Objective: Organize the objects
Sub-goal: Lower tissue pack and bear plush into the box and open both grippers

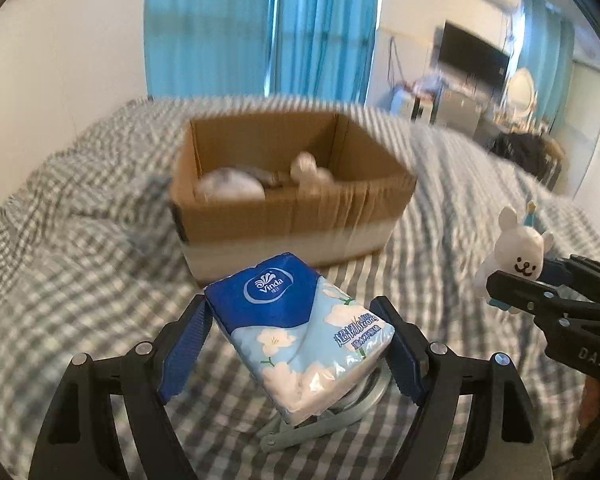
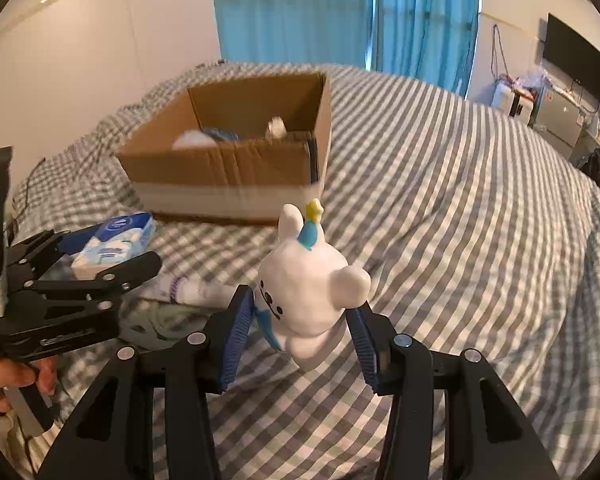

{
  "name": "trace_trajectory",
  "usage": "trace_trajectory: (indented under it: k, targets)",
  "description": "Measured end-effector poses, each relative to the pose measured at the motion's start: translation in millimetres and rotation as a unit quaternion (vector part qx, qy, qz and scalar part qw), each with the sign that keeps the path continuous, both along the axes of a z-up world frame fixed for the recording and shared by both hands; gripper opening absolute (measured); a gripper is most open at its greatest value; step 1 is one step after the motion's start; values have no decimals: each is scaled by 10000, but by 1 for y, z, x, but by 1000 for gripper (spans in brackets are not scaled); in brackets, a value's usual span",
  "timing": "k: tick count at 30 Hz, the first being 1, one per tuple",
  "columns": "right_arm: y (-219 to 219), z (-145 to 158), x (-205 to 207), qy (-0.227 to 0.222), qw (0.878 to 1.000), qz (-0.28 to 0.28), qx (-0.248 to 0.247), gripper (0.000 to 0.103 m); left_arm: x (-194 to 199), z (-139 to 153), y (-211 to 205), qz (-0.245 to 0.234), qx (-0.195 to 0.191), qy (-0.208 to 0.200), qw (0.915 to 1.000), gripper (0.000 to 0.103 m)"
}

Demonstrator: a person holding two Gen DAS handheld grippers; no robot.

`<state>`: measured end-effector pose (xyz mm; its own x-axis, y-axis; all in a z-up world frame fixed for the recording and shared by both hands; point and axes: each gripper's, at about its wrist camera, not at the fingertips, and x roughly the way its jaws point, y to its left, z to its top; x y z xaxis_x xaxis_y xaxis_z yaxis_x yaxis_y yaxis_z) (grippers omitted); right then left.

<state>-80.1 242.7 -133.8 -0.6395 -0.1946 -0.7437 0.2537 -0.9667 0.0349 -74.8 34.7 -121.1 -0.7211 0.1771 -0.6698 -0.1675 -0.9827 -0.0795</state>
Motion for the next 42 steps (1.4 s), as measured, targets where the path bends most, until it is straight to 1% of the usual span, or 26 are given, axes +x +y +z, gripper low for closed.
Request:
trace_trajectory:
  k: [3, 6, 10, 13, 16, 19, 23, 27, 29, 32, 34, 37, 42]
  targets:
    - [-1, 25, 6, 245, 9997, -22, -8, 48, 2, 33, -11, 8, 120, 331, 9994, 82]
    - [-4, 55, 9, 525, 9986, -1, 60, 48, -1, 59, -17, -16, 154, 582, 9982, 82]
    - [-11, 98, 7, 912, 9958, 79, 92, 48, -15, 95, -21, -22, 174, 958, 9952, 82]
    - [-20, 122, -2, 1124, 9935, 171, 74, 48, -30, 112, -24, -31, 178, 1108, 9937, 82]
    - [-32, 141, -20, 1255, 9916, 295, 27, 48, -55, 123, -24, -63, 147, 1185, 9928, 82]
    - [-44, 152, -45, 1305, 9906, 403, 42, 48, -77, 127, -23, -106, 101, 1178, 9929, 82]
    - [-59, 162, -85, 1362, 9892, 528, 73, 48, -113, 120, -16, -209, -88, 1121, 9934, 82]
    - [-68, 155, -128, 1301, 9900, 546, 46, 48, -148, 94, -10, -308, -205, 880, 9954, 82]
    - [-70, 146, -150, 1199, 9914, 525, -2, 48, -160, 79, -6, -341, -300, 723, 9963, 83]
    - [-75, 121, -183, 990, 9937, 515, 94, 48, -171, 57, -2, -392, -412, 524, 9970, 83]
    - [-78, 106, -197, 908, 9944, 527, 129, 48, -176, 44, -2, -424, -479, 390, 9972, 82]
    - [-79, 83, -216, 728, 9960, 515, 28, 48, -183, 25, 1, -489, -565, 212, 9970, 83]
    - [-80, 50, -235, 442, 9977, 517, -34, 48, -189, 3, 2, -453, -555, -52, 9974, 83]
